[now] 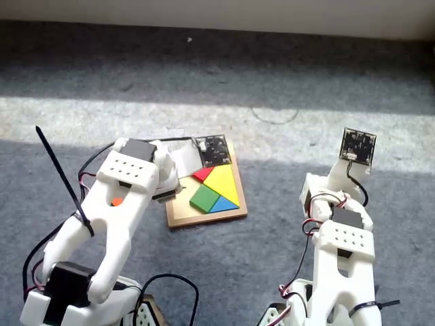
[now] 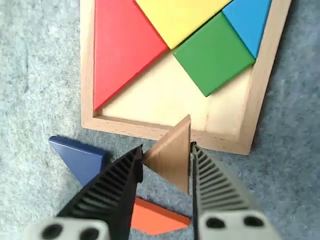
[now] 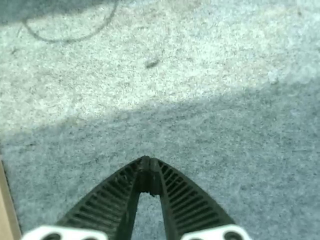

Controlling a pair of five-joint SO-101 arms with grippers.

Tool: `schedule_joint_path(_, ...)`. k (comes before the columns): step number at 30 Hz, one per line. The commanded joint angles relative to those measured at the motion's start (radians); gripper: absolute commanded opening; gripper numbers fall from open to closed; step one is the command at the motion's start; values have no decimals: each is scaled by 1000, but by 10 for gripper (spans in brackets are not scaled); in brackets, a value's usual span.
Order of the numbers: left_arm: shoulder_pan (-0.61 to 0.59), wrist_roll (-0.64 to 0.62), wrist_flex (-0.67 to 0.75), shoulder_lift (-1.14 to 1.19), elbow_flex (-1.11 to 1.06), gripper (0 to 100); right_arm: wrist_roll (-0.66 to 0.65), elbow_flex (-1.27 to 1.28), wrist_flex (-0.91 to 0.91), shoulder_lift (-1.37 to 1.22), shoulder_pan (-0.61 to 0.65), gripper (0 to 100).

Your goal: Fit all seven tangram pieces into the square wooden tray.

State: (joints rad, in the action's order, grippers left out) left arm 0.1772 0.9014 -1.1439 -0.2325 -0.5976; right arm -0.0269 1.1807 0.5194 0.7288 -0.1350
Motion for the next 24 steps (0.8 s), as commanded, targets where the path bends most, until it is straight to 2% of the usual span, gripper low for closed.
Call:
schedule_joint_path(1, 25, 77, 8, 36, 27, 221, -9, -7, -22, 28, 8, 10)
schedule_joint_path(2, 25, 77, 26, 59, 27, 245, -9, -7, -22, 28, 8, 10)
schedule_joint_path(6, 25, 80, 94, 130, 27, 239, -11, -7, -22, 28, 8, 10)
schedule_joint_path(13, 22, 83, 101, 143, 27, 241, -11, -7, -22, 28, 8, 10)
schedule_joint_path(18, 25, 83, 94, 140, 22, 239, -11, -7, -22, 28, 8, 10)
schedule_joint_path(24, 24, 77, -26, 94, 50, 239, -11, -7, -22, 28, 8, 10)
